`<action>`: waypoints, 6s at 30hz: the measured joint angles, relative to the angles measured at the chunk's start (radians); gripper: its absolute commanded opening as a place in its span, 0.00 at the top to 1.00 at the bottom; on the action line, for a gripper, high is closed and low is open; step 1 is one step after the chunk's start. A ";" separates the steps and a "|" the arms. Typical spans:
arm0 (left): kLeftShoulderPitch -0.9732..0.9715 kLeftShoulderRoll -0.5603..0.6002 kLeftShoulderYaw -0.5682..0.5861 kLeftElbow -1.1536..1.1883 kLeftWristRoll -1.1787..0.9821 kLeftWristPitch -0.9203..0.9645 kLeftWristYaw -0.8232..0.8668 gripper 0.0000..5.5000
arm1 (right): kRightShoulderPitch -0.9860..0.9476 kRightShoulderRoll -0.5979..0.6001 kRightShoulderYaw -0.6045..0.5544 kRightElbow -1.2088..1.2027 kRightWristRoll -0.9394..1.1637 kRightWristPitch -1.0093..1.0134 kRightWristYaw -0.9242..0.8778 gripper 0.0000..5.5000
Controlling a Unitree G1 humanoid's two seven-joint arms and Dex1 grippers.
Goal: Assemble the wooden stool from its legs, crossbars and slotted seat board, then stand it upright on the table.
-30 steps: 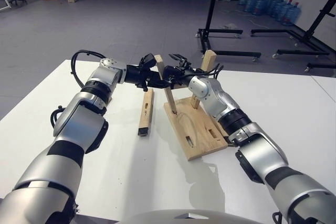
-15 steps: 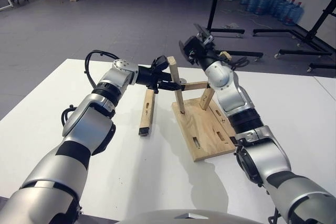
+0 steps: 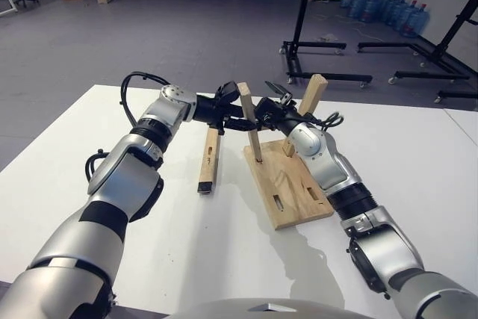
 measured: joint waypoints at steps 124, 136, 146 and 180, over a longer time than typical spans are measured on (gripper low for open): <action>0.978 0.083 0.586 -1.361 -0.150 0.603 0.399 0.12 | 0.657 -0.431 -0.255 -0.414 0.293 0.424 0.282 0.35; 1.027 0.147 0.707 -1.250 -0.083 0.503 0.516 0.12 | 0.729 -0.415 -0.205 -0.886 0.575 0.663 0.533 0.35; 1.054 0.144 0.629 -1.242 -0.071 0.501 0.519 0.12 | 0.512 -0.365 -0.316 -0.463 0.521 0.452 0.392 0.35; 1.058 0.177 0.445 -1.128 0.153 0.392 0.572 0.12 | 0.662 -0.359 -0.193 -0.707 0.565 0.478 0.532 0.35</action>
